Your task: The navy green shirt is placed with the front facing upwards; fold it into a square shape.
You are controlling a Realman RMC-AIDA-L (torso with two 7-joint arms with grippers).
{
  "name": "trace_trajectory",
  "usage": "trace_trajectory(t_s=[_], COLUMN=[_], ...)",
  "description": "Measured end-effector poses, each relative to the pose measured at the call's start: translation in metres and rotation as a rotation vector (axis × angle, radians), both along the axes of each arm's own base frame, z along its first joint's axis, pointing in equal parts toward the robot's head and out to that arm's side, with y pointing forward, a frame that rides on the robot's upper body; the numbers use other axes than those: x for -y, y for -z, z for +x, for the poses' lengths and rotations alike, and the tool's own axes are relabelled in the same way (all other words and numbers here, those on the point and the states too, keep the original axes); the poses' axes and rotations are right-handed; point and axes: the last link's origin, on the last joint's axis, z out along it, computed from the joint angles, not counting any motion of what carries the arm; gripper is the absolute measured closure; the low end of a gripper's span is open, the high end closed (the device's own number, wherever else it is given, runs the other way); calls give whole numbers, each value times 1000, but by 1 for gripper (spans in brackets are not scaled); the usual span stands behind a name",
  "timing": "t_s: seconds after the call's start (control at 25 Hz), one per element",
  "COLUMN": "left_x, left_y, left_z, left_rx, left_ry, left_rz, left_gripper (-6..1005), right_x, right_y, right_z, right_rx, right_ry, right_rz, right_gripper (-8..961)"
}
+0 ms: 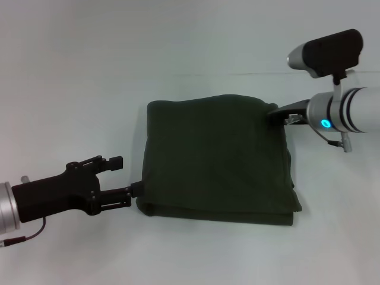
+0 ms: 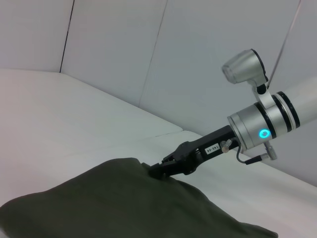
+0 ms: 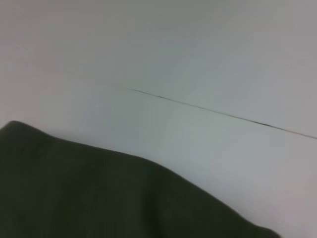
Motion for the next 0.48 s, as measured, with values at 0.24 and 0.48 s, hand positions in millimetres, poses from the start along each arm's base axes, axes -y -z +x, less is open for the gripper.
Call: trace_trajectory(t_s=[0.24, 0.48], left_x=[1, 1], left_y=[0, -1], left_z=[0, -1], left_rx=[3, 12], left_ry=[-2, -7], left_rz=[-3, 5], left_gripper=[121, 121], right_x=[1, 13], right_y=[-15, -29], right_z=[9, -3], right_rx=[-32, -92], right_ry=[19, -25], right_rz=[41, 5], right_gripper=[935, 933])
